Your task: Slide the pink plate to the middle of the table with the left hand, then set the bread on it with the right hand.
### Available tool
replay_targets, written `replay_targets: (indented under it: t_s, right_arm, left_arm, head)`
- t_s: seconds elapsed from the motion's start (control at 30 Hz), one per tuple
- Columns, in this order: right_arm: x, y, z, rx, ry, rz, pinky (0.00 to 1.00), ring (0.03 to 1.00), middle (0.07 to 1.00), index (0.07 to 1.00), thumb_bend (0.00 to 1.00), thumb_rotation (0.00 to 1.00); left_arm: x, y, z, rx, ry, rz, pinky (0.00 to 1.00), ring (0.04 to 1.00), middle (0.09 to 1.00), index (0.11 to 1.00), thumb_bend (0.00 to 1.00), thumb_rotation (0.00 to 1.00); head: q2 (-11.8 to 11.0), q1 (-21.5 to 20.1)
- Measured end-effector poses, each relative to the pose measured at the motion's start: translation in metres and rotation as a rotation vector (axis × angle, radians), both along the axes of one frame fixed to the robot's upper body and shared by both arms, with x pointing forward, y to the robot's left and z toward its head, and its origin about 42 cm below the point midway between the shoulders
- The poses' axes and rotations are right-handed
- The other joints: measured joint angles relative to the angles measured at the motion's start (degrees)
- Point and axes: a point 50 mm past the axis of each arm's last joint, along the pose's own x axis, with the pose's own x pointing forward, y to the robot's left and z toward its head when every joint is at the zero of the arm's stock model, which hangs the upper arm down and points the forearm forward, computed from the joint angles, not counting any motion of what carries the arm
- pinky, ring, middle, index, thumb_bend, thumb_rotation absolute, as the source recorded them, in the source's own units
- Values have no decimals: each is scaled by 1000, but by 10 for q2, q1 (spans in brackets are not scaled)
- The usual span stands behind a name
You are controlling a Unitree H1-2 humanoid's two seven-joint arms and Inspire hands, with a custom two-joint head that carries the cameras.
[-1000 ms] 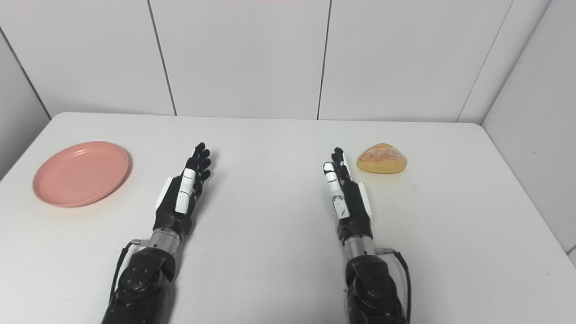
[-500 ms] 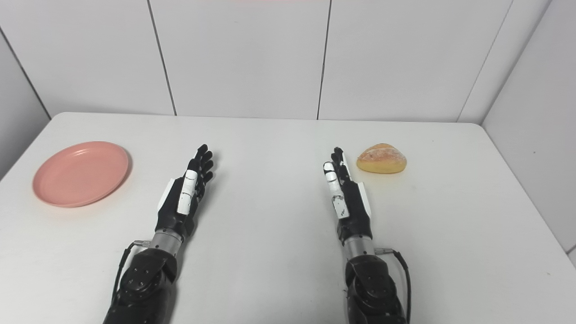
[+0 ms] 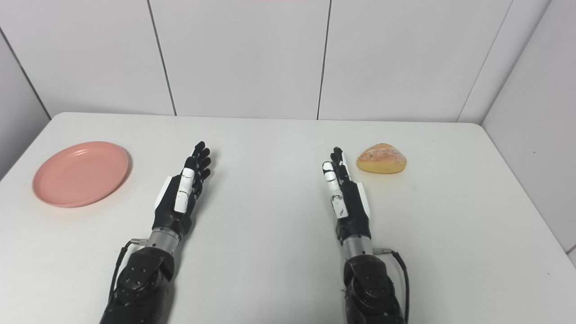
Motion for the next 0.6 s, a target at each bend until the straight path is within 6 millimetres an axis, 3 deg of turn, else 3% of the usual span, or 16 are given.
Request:
replay_targets:
  t_s: [0.6]
  right_arm:
    - [0,-2,7,-5,-24,-2,1000,1000,1000,1000,599,912]
  left_arm:
    - [0,0,1,7,1,5,1000,1000,1000,1000,736,1000]
  head:
    - [5,-6]
